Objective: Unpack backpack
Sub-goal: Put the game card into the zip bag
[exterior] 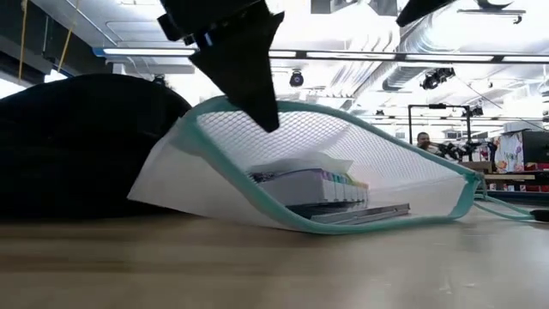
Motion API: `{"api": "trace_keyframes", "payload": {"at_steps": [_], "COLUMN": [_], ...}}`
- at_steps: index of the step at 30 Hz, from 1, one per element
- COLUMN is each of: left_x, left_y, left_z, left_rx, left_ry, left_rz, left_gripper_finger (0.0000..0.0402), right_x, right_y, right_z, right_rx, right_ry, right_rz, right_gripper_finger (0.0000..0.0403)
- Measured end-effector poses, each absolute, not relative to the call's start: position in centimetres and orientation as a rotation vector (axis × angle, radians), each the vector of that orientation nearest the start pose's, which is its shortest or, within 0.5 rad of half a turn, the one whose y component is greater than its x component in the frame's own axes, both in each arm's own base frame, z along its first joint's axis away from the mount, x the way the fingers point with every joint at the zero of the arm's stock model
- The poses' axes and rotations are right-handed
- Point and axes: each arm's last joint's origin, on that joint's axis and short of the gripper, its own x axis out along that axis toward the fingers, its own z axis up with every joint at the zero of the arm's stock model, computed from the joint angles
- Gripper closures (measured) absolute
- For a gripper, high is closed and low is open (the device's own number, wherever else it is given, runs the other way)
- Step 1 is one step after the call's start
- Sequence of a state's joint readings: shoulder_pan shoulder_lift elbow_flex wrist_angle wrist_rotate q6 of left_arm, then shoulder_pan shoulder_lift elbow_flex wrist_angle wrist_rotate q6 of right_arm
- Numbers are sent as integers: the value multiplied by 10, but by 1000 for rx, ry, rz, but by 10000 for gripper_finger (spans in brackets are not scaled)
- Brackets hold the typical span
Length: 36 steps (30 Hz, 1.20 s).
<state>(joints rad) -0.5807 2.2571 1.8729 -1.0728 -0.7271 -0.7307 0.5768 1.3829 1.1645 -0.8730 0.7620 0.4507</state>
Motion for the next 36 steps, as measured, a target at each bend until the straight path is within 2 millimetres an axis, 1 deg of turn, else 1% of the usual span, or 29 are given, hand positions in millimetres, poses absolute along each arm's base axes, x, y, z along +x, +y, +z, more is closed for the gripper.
{"api": "trace_keyframes", "payload": {"at_steps": [2, 4, 6, 8, 10, 12, 14, 16, 19, 21, 24, 29, 33, 36], "left_x": [384, 384, 386, 388, 389, 391, 392, 393, 392, 392, 392, 392, 392, 392], "left_y": [-227, -225, -223, -220, -216, -214, -213, -214, -215, -215, -216, -216, -216, -216], "left_z": [182, 182, 182, 182, 182, 182, 182, 182, 182, 182, 182, 182, 182, 182], "left_rx": [240, 239, 238, 233, 228, 222, 208, 209, 214, 216, 218, 219, 223, 229], "left_ry": [1022, 1037, 1043, 1047, 1049, 1047, 1042, 1043, 1041, 1041, 1040, 1040, 1041, 1041], "left_rz": [507, 506, 505, 511, 519, 523, 525, 518, 511, 510, 507, 507, 503, 500], "left_gripper_finger": [402, 402, 402, 402, 402, 402, 402, 402, 402, 402, 402, 402, 402, 402], "right_x": [227, 227, 229, 231, 230, 225, 222, 220, 224, 229, 241, 254, 255, 255], "right_y": [90, 49, 10, -30, -70, -106, -135, -158, -185, -198, -211, -220, -227, -229], "right_z": [300, 306, 308, 308, 303, 296, 285, 270, 242, 223, 196, 156, 137, 126], "right_rx": [-198, -98, -39, 56, 198, 346, 465, 568, 664, 688, 699, 717, 717, 751], "right_ry": [814, 863, 909, 949, 973, 999, 1024, 1059, 1118, 1144, 1170, 1238, 1277, 1299], "right_rz": [-498, -622, -717, -780, -814, -840, -833, -830, -887, -921, -921, -920, -978, -971], "right_gripper_finger": [282, 280, 273, 255, 224, 183, 135, 86, 26, 9, 20, 24, 17, 18]}}
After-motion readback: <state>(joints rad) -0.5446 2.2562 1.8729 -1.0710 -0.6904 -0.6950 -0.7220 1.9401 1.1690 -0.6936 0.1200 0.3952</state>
